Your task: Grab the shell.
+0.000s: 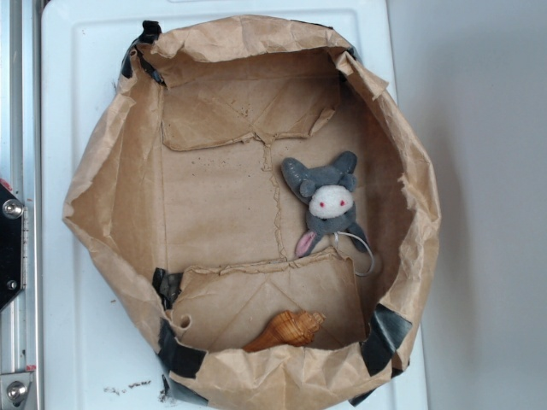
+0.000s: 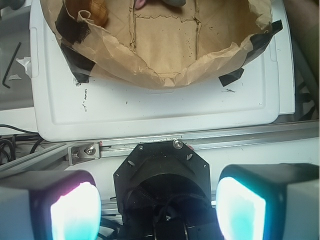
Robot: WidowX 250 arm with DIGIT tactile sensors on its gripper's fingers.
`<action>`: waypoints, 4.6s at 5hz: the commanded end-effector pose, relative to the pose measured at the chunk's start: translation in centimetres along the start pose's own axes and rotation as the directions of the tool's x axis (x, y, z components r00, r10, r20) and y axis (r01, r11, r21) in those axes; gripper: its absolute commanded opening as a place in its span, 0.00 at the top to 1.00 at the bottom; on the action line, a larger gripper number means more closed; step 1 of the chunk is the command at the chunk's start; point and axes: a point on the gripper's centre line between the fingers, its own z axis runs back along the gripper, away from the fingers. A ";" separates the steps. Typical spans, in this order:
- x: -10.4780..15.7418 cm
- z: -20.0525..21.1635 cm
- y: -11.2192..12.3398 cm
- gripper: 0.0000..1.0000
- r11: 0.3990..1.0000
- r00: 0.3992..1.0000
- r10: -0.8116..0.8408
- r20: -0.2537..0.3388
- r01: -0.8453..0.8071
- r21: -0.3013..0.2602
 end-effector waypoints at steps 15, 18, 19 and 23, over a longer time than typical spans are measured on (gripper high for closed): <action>17.5 -8.4 6.8 0.00 0.941 0.934 -0.328 0.141 0.337 -0.039; 17.3 -9.4 3.5 0.00 0.936 0.918 -0.342 0.200 0.352 -0.017; 17.4 -11.5 1.6 0.00 0.937 0.928 -0.322 0.190 0.341 -0.078; 16.4 -14.9 -1.3 0.00 0.972 0.990 0.048 0.134 -0.016 -0.234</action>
